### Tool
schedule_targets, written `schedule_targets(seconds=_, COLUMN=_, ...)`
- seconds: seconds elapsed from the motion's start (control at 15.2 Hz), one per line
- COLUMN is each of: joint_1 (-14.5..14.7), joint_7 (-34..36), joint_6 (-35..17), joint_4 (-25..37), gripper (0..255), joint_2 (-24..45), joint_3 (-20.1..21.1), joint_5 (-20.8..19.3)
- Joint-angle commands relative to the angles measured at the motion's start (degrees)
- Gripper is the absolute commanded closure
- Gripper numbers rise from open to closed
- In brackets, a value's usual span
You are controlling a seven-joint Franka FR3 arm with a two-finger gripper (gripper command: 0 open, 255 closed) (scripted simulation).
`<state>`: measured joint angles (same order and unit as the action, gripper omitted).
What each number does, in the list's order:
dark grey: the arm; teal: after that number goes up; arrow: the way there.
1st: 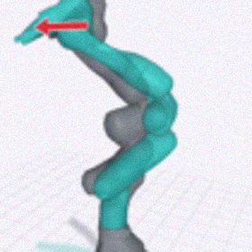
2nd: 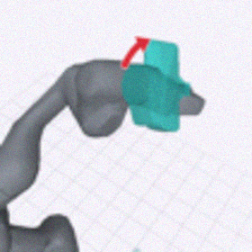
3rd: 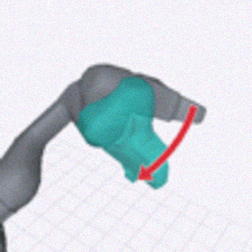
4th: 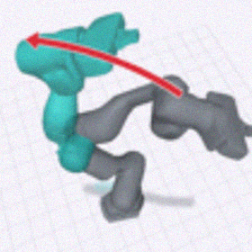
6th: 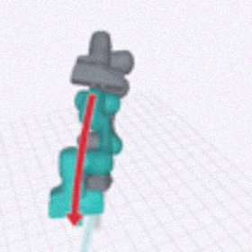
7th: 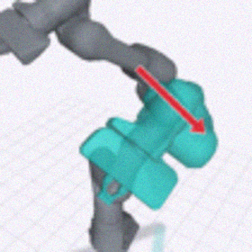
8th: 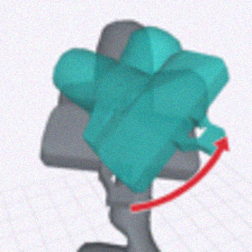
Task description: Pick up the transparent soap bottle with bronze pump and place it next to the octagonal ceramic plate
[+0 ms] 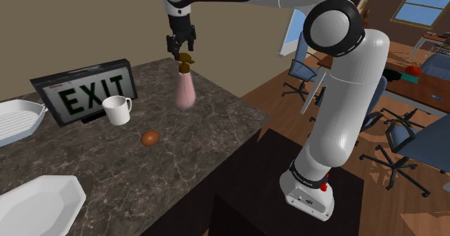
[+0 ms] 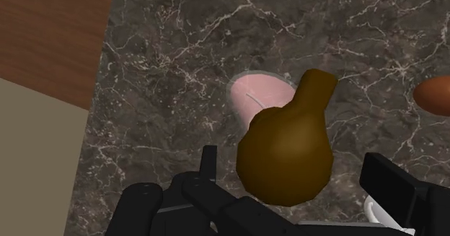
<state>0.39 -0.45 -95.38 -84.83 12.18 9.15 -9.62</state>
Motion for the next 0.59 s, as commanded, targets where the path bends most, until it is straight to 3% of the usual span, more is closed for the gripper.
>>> schedule_targets(seconds=0.0, joint_1=-0.17, joint_7=0.03, joint_6=-1.66, joint_4=-1.91, gripper=0, joint_2=-0.28, joint_3=-0.08, joint_5=0.03)
schedule_targets(seconds=0.53, joint_1=-0.21, joint_7=0.04, joint_6=-2.11, joint_4=-2.4, gripper=0, joint_2=-0.33, joint_3=-0.1, joint_5=0.03)
